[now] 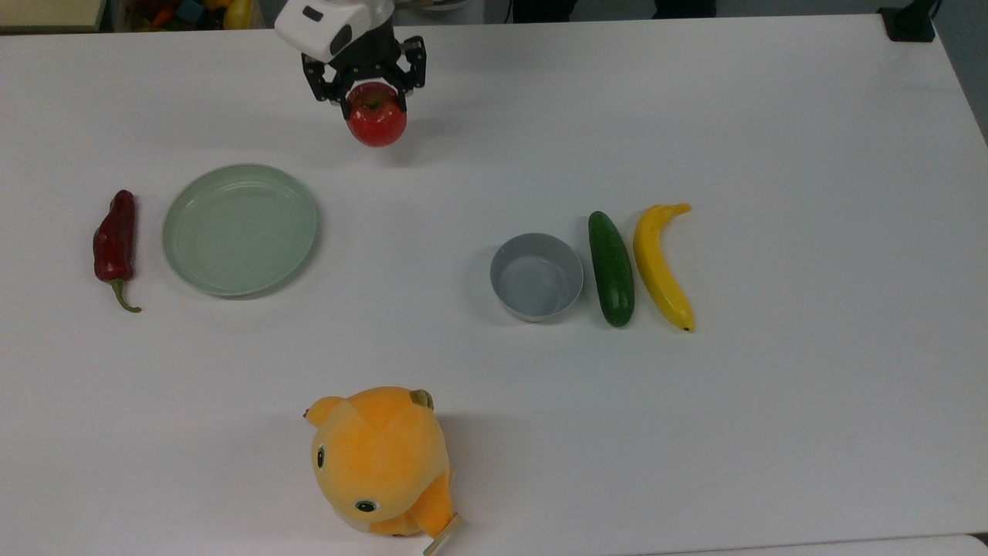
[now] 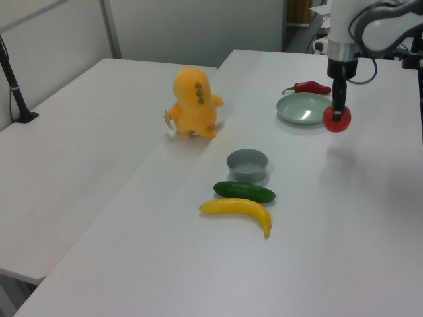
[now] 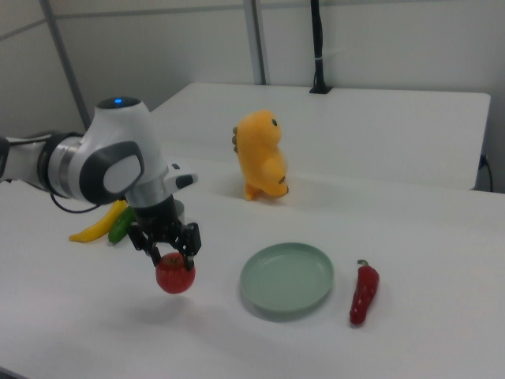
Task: Red apple placed in the center of the desktop
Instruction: 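Carry the apple toward the open table area and lower it, then open the gripper to release the apple and raise it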
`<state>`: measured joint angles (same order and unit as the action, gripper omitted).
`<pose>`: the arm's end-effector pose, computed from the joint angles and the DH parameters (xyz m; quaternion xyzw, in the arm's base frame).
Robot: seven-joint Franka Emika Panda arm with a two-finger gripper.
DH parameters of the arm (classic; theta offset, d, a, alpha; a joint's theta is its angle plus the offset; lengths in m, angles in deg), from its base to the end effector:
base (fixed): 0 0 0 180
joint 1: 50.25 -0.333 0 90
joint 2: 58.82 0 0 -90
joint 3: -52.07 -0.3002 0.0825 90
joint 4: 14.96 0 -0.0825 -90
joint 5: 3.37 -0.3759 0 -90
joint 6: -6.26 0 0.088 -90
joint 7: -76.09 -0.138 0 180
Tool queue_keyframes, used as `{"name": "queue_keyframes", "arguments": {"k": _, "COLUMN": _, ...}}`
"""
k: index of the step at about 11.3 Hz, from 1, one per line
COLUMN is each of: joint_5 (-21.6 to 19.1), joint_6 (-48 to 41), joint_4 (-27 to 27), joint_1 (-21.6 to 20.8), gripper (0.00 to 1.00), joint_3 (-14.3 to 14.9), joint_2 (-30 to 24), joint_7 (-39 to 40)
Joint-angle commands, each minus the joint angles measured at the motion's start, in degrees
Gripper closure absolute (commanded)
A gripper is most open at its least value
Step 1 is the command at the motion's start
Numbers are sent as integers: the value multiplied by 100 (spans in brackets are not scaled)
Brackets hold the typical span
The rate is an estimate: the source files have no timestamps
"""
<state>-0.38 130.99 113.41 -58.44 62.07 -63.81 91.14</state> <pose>0.5063 -0.0195 0.3648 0.9913 0.1300 0.0091 0.0155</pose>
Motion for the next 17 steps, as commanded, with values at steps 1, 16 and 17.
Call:
{"name": "queue_keyframes", "arguments": {"k": 1, "joint_5": -89, "joint_6": 1033, "joint_4": 565, "joint_1": 10, "gripper": 85, "joint_3": 2, "joint_2": 67, "joint_7": 112}}
{"name": "queue_keyframes", "arguments": {"k": 16, "joint_5": -256, "joint_6": 310, "joint_4": -205, "joint_1": 107, "gripper": 0, "joint_3": -50, "joint_2": 183, "joint_7": -879}}
{"name": "queue_keyframes", "arguments": {"k": 17, "joint_5": -256, "joint_6": 54, "joint_4": -486, "joint_1": 107, "gripper": 0, "joint_3": -85, "joint_2": 156, "joint_7": -1151}}
